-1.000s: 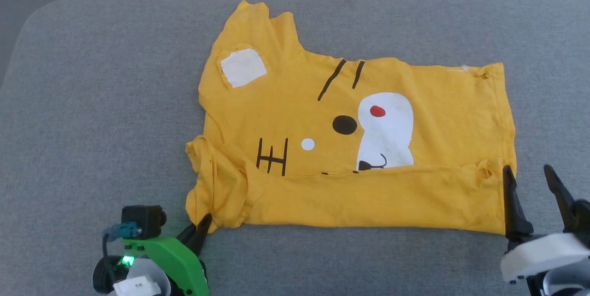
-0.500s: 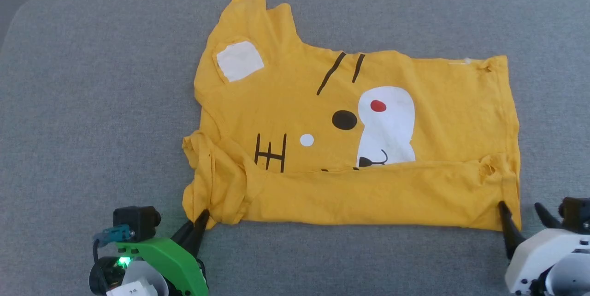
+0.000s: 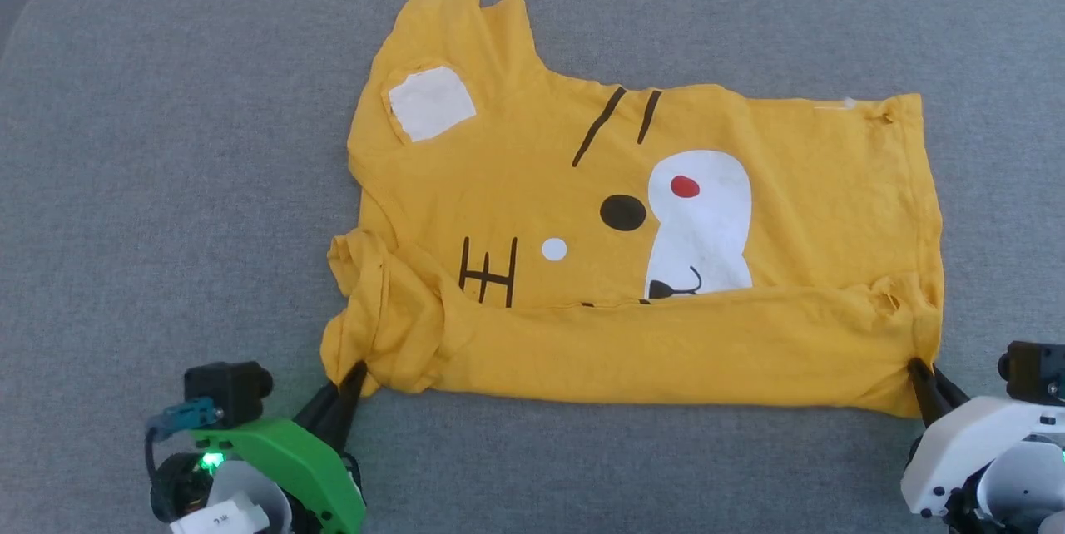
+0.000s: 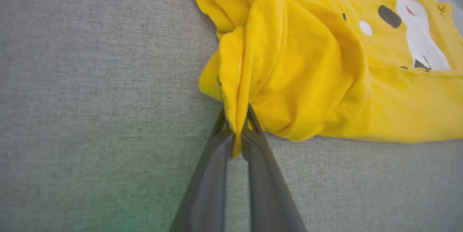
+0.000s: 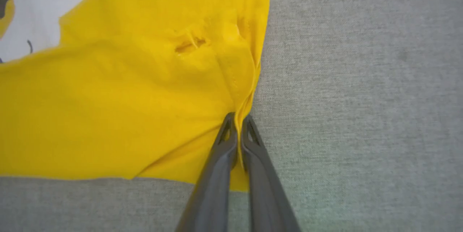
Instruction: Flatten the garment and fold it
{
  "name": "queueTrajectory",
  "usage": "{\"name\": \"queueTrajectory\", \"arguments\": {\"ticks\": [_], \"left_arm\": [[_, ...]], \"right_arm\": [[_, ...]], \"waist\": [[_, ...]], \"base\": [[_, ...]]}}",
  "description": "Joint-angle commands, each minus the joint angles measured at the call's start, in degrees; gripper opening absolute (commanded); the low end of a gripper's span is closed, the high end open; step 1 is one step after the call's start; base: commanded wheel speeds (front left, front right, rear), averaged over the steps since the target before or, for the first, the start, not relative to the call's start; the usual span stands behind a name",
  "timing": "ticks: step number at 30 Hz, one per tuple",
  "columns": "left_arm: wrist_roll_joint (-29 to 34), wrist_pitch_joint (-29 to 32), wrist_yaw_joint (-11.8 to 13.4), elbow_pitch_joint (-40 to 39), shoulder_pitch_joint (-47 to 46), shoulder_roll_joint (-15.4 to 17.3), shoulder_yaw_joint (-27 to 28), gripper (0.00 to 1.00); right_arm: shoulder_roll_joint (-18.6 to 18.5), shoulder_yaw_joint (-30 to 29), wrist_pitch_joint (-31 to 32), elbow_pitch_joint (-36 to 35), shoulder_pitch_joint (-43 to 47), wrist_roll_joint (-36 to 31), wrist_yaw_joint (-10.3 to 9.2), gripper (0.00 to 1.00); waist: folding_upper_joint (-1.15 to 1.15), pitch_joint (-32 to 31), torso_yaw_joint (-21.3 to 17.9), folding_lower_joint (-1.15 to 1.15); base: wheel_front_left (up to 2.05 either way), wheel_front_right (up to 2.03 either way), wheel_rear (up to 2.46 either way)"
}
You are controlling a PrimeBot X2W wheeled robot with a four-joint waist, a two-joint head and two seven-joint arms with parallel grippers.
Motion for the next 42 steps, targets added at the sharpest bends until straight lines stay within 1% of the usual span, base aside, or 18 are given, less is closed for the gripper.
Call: {"name": "queueTrajectory", "arguments": {"ticks": [1, 5, 9, 12, 16, 21, 24, 29, 30, 31, 32, 33, 34, 37, 42], "left_arm": [[-0.79, -0.42, -0.05, -0.59, -0.62, 0.21, 0.75, 0.0], [-2.72, -0.37, 0.0, -3.84, 0.49, 0.89, 2.57, 0.0], [-4.88, 0.86, 0.52, -8.26, 3.29, 2.0, 4.25, 0.0], [-6.31, 2.75, 1.79, -11.59, 6.59, 2.7, 4.94, 0.0], [-7.98, 5.61, 3.61, -14.65, 11.37, 3.23, 4.87, 0.0], [-10.08, 7.62, 4.67, -15.09, 16.11, 3.04, 4.34, 0.0], [-11.31, 7.77, 4.36, -13.92, 17.52, 2.07, 3.52, 0.0], [-12.45, 7.32, 3.32, -10.51, 16.67, 0.16, 2.13, 0.0], [-12.52, 6.95, 3.18, -9.62, 16.18, -0.21, 2.12, 0.47], [-12.51, 6.78, 3.15, -8.91, 15.85, -0.41, 2.07, 0.98], [-12.52, 6.99, 3.05, -8.1, 15.55, -0.48, 1.79, 1.0], [-12.57, 7.05, 2.98, -7.64, 15.35, -0.55, 1.68, 1.0], [-12.65, 6.76, 3.04, -7.3, 15.09, -0.76, 1.84, 1.0], [-12.55, 6.22, 3.2, -7.28, 14.85, -0.65, 2.39, 1.0], [-9.92, 1.24, 3.73, -10.73, 13.45, 0.6, 6.05, 1.0]], "right_arm": [[0.17, -0.01, 0.27, -0.69, -0.8, 0.58, -0.11, 0.0], [-0.28, -0.75, 0.97, -5.21, -1.38, 0.99, -0.11, 0.0], [-0.86, -1.94, 3.94, -10.42, -0.36, 1.87, -0.11, 0.0], [-0.87, -2.73, 6.63, -13.82, 1.96, 2.6, -0.11, 0.0], [-0.64, -3.56, 9.82, -16.07, 6.33, 3.87, -0.11, 0.0], [-0.2, -4.53, 12.41, -15.85, 11.76, 5.1, -0.11, 0.0], [-0.01, -4.32, 12.06, -14.34, 13.93, 4.74, -0.11, 0.0], [0.2, -2.77, 9.67, -11.09, 14.0, 5.69, -0.11, 0.0], [0.23, -2.41, 8.86, -10.43, 13.62, 5.77, -0.11, 0.0], [0.24, -2.22, 8.32, -9.9, 13.3, 5.93, -0.11, 0.0], [0.25, -2.08, 7.73, -9.15, 12.93, 6.32, -0.11, 0.04], [0.25, -1.93, 7.4, -8.62, 12.7, 6.62, -0.11, 0.47], [0.26, -1.61, 6.95, -8.28, 12.39, 6.94, -0.11, 0.99], [0.26, -1.73, 5.34, -8.33, 11.54, 6.8, -0.11, 1.0], [0.27, -2.38, 1.99, -10.41, 10.03, 5.35, -0.11, 1.0]], "waist": [[0.0, -0.59, -0.24, 0.0], [0.0, -1.99, -0.44, 0.0], [0.0, -3.8, -0.39, 0.0], [0.0, -5.25, -0.22, 0.0], [0.0, -6.37, 0.21, 0.0], [0.0, -6.85, 0.52, 0.0], [0.0, -6.89, 0.6, 0.0], [0.0, -7.06, 0.37, 0.0], [0.0, -7.11, 0.23, 0.0], [0.0, -7.17, 0.14, 0.0], [0.0, -7.28, 0.01, 0.0], [0.0, -7.37, -0.08, 0.0], [0.0, -7.45, -0.19, 0.0], [0.0, -7.53, -0.44, 0.0], [0.0, -6.65, -0.81, 0.0]], "base": [[0.0, 0.0, 0.0], [0.0, 0.0, 0.0], [0.0, 0.0, 0.0], [0.0, 0.0, 0.0], [0.0, 0.0, 0.0], [0.0, 0.0, 0.0], [0.0, 0.0, 0.0], [0.0, 0.0, 0.0], [0.0, 0.0, 0.0], [0.0, 0.0, 0.0], [0.0, 0.0, 0.0], [0.0, 0.0, 0.0], [0.0, 0.0, 0.0], [0.0, 0.0, 0.0], [0.0, 0.0, 0.0]]}}
